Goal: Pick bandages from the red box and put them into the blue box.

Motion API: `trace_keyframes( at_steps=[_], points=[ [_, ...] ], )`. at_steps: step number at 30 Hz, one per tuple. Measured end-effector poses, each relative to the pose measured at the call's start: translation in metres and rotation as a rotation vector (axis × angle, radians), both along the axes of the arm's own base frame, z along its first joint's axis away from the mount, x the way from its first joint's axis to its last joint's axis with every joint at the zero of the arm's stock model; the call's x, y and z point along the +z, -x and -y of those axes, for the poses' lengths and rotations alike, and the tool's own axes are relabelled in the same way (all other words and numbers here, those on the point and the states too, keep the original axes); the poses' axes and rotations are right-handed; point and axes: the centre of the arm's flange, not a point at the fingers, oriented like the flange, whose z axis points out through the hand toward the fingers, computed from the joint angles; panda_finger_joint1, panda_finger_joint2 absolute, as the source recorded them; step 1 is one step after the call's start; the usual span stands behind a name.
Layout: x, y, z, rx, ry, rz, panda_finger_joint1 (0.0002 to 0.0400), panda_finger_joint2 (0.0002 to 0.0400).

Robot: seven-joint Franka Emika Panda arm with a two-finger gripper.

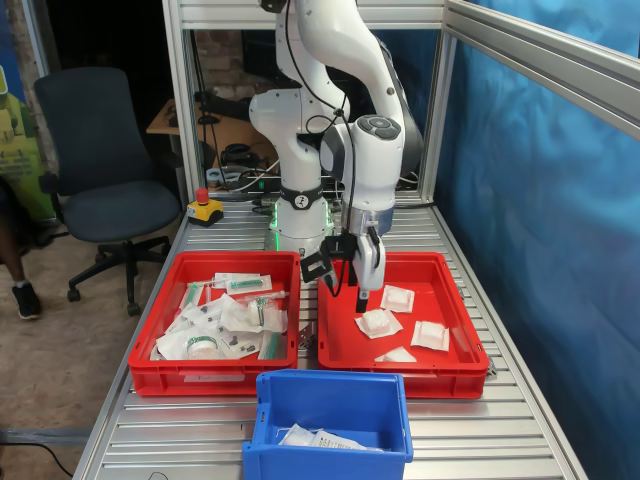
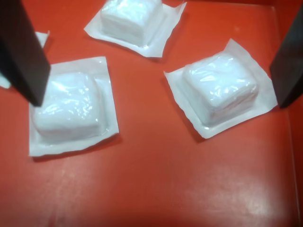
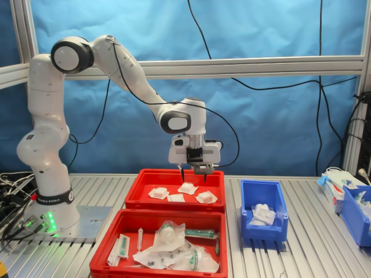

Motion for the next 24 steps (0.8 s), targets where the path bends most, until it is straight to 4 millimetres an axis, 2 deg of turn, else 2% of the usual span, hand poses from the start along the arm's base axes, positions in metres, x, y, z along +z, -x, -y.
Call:
trace_keyframes(
  at_steps=[24],
  points=[
    [-0.064, -0.01, -0.029, 0.045, -0.007, -0.078, 0.04, 0.04]
  ],
)
